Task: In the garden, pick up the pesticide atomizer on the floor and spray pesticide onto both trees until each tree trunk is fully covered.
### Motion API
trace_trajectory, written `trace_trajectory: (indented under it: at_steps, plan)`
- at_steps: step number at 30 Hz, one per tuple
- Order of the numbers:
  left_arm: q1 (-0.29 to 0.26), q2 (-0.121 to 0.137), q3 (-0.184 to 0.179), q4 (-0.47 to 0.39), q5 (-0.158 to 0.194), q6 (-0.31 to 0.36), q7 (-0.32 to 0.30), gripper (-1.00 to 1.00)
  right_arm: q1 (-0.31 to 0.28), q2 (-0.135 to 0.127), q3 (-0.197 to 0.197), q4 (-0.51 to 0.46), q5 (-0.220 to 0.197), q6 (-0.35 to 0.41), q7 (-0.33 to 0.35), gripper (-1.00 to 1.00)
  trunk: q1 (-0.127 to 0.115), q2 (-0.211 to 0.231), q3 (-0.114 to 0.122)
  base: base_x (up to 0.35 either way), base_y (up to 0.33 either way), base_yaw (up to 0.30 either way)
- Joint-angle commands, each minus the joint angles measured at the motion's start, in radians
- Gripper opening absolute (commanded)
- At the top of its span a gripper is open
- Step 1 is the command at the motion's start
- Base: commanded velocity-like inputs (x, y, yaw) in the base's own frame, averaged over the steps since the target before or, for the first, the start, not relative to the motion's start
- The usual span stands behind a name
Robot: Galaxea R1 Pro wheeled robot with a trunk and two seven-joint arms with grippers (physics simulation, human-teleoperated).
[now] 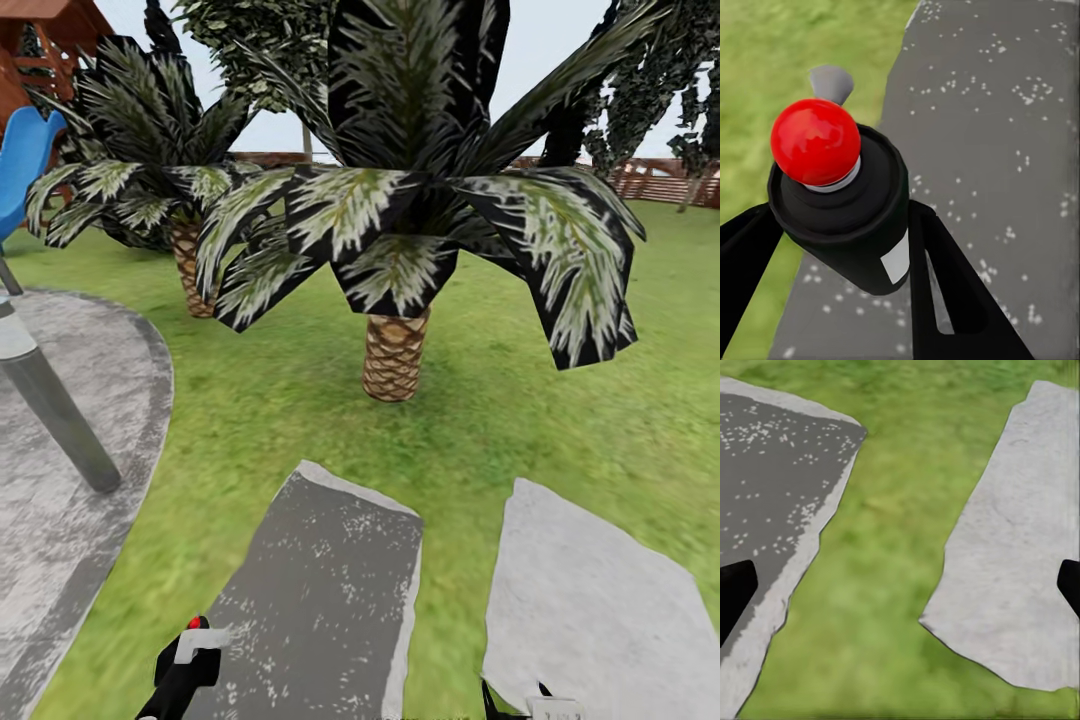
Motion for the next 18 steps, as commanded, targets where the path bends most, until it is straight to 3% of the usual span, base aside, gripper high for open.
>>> trace_trajectory:
  at_steps: [1, 18]
  plan:
    - [0.000, 0.000, 0.000, 0.000, 0.000, 0.000, 0.000, -1.00, 0.000, 0.000, 0.000, 0.000, 0.000, 0.000, 0.000, 1.00, 0.000, 0.000, -0.001, 0.000, 0.000, -0.273]
    - [0.000, 0.000, 0.000, 0.000, 0.000, 0.000, 0.000, -1.00, 0.000, 0.001, 0.000, 0.000, -0.001, 0.000, -0.001, 1.00, 0.000, 0.000, -0.012, 0.000, 0.000, -0.273]
